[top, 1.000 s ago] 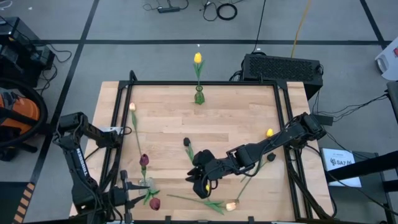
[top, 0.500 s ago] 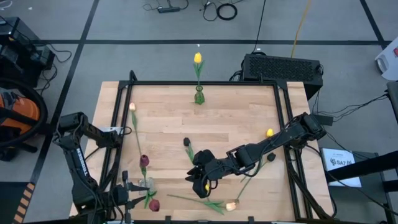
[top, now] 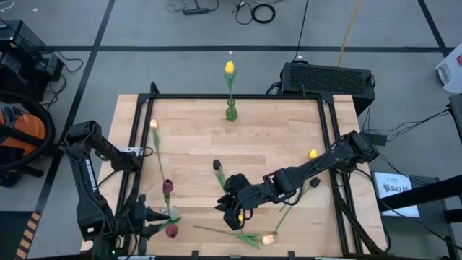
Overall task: Sort flowers into vase by color
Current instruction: Put the dark red flower into the transparent vase, then put the yellow flower into the green vase
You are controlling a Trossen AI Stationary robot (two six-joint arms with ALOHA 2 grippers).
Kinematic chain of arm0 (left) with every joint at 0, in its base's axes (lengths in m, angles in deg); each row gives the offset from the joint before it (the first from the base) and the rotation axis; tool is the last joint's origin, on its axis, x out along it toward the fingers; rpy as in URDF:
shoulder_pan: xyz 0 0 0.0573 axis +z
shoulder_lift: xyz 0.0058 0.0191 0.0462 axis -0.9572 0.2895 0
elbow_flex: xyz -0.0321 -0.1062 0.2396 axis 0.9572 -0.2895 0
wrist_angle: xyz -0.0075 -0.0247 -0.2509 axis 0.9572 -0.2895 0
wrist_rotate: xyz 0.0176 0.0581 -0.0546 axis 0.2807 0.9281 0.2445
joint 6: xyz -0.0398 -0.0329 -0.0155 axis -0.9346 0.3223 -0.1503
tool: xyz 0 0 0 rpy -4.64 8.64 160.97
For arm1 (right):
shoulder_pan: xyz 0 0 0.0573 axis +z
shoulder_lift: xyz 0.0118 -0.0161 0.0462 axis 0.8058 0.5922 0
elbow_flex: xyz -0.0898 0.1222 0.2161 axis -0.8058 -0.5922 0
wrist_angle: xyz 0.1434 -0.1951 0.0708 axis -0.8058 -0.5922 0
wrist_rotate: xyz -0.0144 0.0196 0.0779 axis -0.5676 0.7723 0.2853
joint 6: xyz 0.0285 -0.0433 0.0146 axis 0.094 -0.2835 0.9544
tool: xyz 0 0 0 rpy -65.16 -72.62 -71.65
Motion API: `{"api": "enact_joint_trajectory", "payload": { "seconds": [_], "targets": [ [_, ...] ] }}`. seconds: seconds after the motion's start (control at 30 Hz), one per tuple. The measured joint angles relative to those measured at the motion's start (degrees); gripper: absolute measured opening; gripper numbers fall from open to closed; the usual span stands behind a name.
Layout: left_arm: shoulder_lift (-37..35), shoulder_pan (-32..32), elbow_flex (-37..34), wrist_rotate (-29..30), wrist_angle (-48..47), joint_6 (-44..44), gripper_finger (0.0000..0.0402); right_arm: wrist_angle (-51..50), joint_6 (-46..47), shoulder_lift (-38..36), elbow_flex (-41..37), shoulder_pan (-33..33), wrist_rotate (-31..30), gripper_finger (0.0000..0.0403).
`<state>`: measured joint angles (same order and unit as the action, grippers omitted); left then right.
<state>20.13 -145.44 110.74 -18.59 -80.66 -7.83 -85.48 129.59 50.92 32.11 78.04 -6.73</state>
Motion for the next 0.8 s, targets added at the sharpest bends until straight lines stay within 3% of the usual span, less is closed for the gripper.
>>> {"api": "enact_joint_trajectory", "payload": {
  "seconds": [0.2, 0.47, 0.8],
  "targets": [
    [0.09, 0.0, 0.0, -4.25, -1.54, -6.05, 0.0116, 0.0, -0.35, 0.0, 0.01, 0.0, 0.02, 0.011],
    [0.09, -0.13, 0.0, -5.13, -2.29, -15.74, 0.0116, -0.02, -0.37, 0.0, 0.0, 0.0, 0.16, 0.011],
    [0.09, -0.19, 0.0, -11.34, -2.0, -16.59, 0.0116, -0.02, -1.03, 0.0, 0.0, 0.09, 0.17, 0.011]
  ]
}}
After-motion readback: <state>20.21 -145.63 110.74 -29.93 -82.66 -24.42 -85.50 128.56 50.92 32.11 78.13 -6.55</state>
